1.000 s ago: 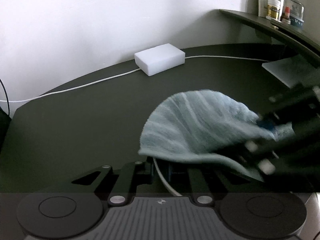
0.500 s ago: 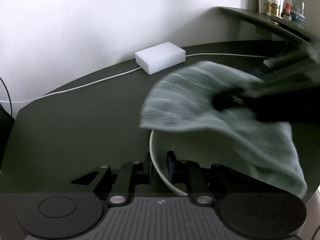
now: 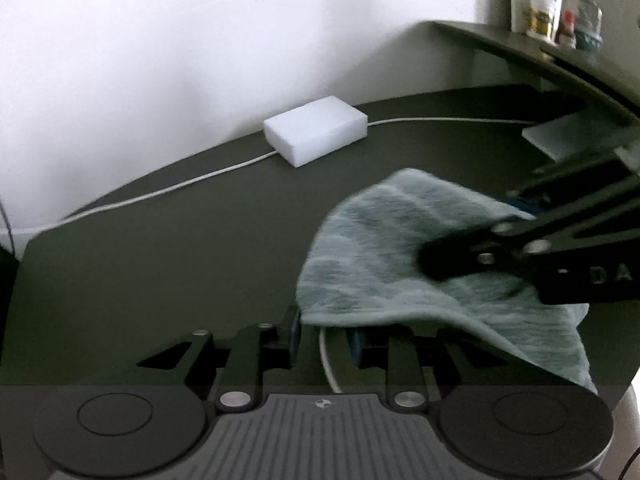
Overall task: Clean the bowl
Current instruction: 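Rub the towel around inside the bowl with the right gripper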
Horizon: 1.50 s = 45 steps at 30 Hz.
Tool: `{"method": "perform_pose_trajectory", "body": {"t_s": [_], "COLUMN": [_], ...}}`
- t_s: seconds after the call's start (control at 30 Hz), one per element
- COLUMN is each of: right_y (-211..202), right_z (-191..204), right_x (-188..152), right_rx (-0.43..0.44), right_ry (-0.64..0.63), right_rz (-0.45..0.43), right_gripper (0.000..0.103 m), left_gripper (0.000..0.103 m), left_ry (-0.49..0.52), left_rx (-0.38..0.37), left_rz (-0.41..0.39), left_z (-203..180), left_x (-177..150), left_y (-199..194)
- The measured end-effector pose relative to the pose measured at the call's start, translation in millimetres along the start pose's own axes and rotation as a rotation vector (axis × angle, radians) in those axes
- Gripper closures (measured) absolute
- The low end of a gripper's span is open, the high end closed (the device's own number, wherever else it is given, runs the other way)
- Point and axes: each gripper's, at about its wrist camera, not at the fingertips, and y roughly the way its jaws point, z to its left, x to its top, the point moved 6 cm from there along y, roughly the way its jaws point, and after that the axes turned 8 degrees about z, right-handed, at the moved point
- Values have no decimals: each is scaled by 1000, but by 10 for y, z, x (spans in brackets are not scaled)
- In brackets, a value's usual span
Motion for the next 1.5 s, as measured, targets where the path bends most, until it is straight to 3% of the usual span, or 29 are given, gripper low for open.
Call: {"method": "perform_pose_trajectory", "body": {"t_s": [0.13,0.27,0.37,0.5,0.57,0.73,0.83,0.97,1.07,1.13,1.27,1.37,1.43,1.5], "right_y": [128,306,355,78,-44,-170,-179,-253,-407,-619,-948,-979,-725,-524], "right_z": [160,386,348,182,113,69,160,219,123,34,-72,-11,153,277], "right_x": [103,86,146,155,89,-239,-228,-13,198,277,249,180,110,84], "right_rx": [11,-46,-107,-256,-271,-197,-149,-177,-184,-285,-383,-499,-416,-346], "right_ry": [-91,-204,-176,-119,-114,-106,-107,-87,-13,-1,-15,-134,-220,-253], "right_rz": [40,108,97,-1,-1,43,32,-58,-173,-255,-304,-221,-97,-42], "right_gripper": [85,85,85,85,85,85,85,85,86,86,86,84,84,84], "left_gripper": [91,90,90,90,90,90,90,88,89,89,89,88,88,88], "left_ry": [-28,-41,-47,-48,-57,-71,-71,-72,-82,-83,-87,-77,-79,-79], "left_rx": [10,30,34,53,48,39,35,33,23,26,33,44,43,37], "left_rz": [12,12,13,12,11,6,4,9,17,19,24,22,20,19], "left_z": [-12,-25,-30,-49,-38,-27,-26,-12,10,23,24,3,5,12], "left_x": [-60,-109,-110,-111,-112,-111,-115,-134,-158,-165,-153,-150,-151,-144], "left_y": [8,-3,-3,-10,-15,-21,-19,-28,-28,-27,-15,-2,8,21]}}
